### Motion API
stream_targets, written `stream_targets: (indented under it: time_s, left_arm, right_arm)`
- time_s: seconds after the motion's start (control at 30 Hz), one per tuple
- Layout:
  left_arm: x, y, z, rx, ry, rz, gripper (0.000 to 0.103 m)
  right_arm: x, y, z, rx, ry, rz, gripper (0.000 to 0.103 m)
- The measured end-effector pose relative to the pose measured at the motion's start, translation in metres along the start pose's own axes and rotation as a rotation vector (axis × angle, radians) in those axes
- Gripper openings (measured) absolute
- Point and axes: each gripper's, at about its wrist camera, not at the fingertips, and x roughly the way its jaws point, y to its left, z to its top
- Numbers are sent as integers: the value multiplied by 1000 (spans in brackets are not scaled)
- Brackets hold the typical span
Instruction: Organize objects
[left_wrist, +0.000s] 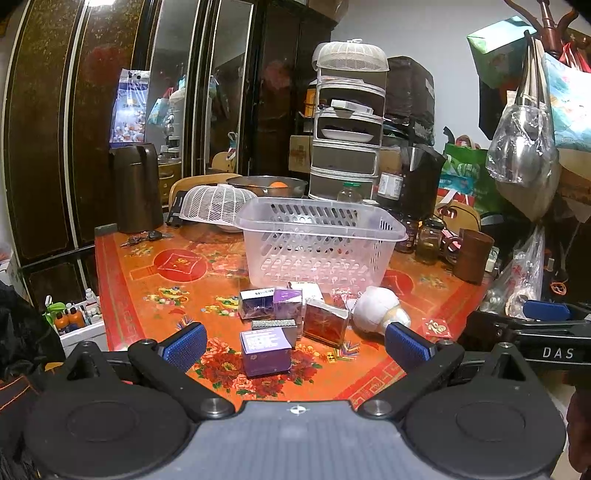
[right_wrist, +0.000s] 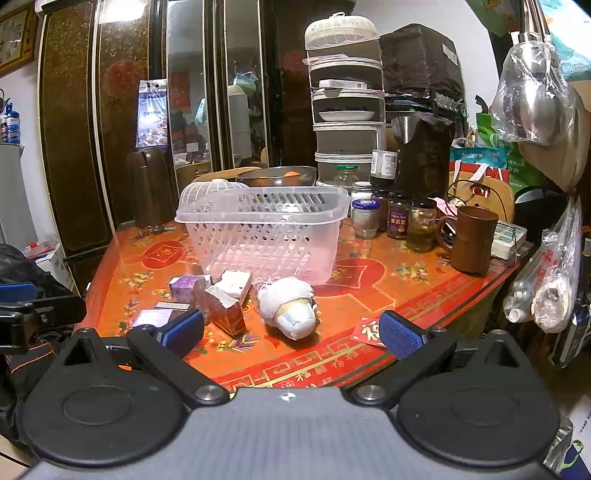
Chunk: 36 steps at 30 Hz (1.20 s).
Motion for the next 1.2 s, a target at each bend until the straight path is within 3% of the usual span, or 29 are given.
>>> stream_targets:
  time_s: [1.2]
  left_arm:
    - [5,3,-3,-10,15,-2,103]
  right_arm:
    - [3,-2,-3,6,13,14,103]
